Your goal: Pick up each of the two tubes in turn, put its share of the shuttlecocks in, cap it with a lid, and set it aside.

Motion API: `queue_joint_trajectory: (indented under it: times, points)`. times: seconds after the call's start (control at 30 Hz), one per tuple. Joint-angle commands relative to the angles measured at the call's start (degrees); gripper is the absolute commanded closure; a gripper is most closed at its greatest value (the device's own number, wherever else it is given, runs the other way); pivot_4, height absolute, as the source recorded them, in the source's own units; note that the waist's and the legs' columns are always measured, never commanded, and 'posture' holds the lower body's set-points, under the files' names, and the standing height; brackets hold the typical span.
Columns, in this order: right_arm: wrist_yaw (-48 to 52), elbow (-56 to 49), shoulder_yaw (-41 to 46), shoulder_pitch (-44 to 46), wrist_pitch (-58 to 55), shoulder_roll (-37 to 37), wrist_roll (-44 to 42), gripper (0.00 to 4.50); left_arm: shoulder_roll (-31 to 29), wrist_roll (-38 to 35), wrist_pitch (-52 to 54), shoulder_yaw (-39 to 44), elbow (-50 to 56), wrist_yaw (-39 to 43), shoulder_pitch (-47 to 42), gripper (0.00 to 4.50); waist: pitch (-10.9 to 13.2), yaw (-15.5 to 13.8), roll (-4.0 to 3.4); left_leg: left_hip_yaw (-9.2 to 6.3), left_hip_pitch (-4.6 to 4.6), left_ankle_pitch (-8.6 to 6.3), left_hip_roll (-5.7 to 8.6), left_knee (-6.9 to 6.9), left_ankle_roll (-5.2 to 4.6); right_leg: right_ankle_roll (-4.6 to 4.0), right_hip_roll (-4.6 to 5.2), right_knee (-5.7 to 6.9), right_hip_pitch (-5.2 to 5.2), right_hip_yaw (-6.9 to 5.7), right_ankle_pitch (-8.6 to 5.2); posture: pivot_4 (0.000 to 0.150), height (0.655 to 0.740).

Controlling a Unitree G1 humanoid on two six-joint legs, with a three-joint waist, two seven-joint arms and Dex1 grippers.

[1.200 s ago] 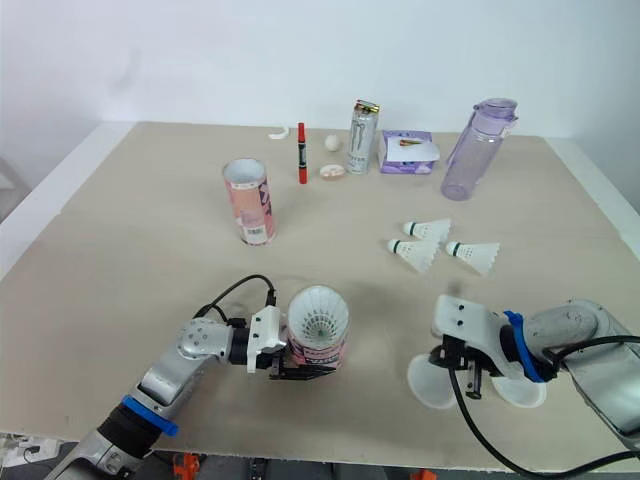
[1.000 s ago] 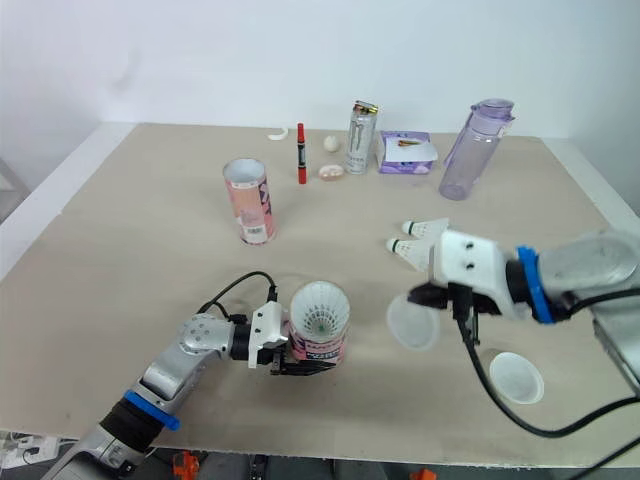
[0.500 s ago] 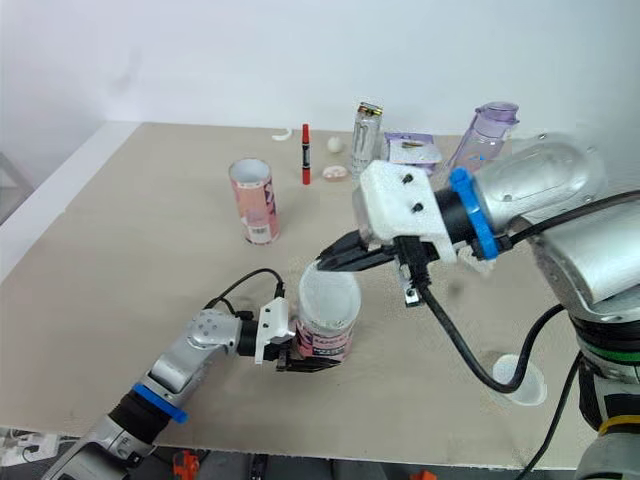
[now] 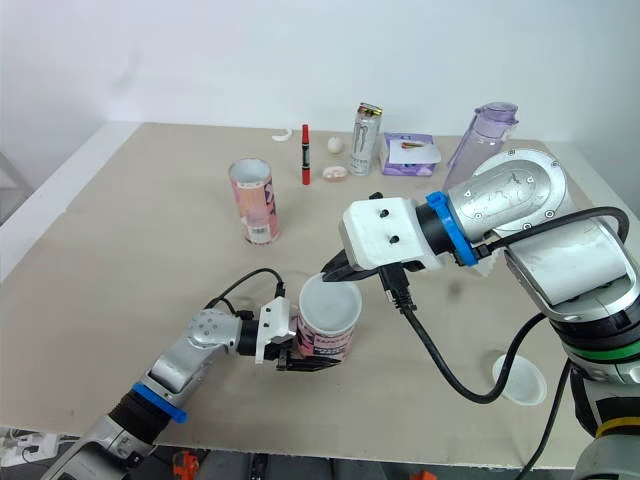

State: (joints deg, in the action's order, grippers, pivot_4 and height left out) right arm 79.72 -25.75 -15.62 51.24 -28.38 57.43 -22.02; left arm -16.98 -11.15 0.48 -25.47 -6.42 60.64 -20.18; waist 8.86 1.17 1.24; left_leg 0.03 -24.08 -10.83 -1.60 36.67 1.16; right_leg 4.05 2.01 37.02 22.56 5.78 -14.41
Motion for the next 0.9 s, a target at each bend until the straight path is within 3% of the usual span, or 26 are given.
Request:
queue_joint_trajectory:
  times: [0.03,0.7,0.8,0.9]
  points:
    - [1.57,0.31,-0.82,0.29,2.74,-0.40,2.61,4.39,-1.67,4.56,3.04,-0.41,-4.99,-2.82,1.30,1.70,0.00,0.00,0.00,0.00,0.00,0.00,-0.01,0.00,0.00,0.00,0.01,0.00,0.01,0.00,0.00,0.150,0.7400]
    - [2.92,2.44,-1.66,1.42,4.63,-3.03,6.48,4.39,-1.71,4.22,3.95,-0.23,-4.60,-3.30,1.77,1.70,0.00,0.03,0.02,0.11,0.00,0.01,-0.04,-0.03,-0.02,-0.05,0.22,0.00,0.17,-0.13,0.03,0.150,0.7400]
    - [2.99,2.29,-1.49,1.29,4.38,-2.98,6.61,3.66,-1.78,4.18,4.05,-0.19,-4.57,-3.24,1.80,1.70,0.00,0.03,0.03,0.13,0.00,0.01,-0.04,-0.04,-0.02,-0.05,0.26,0.00,0.19,-0.14,0.03,0.150,0.7400]
    - [2.27,2.66,-0.69,1.39,5.28,-3.41,7.03,2.49,-1.82,4.06,4.27,-0.19,-4.50,-3.12,1.85,1.70,-0.01,0.03,0.05,0.15,0.00,0.01,-0.04,-0.06,-0.02,-0.05,0.30,0.00,0.22,-0.16,0.03,0.150,0.7400]
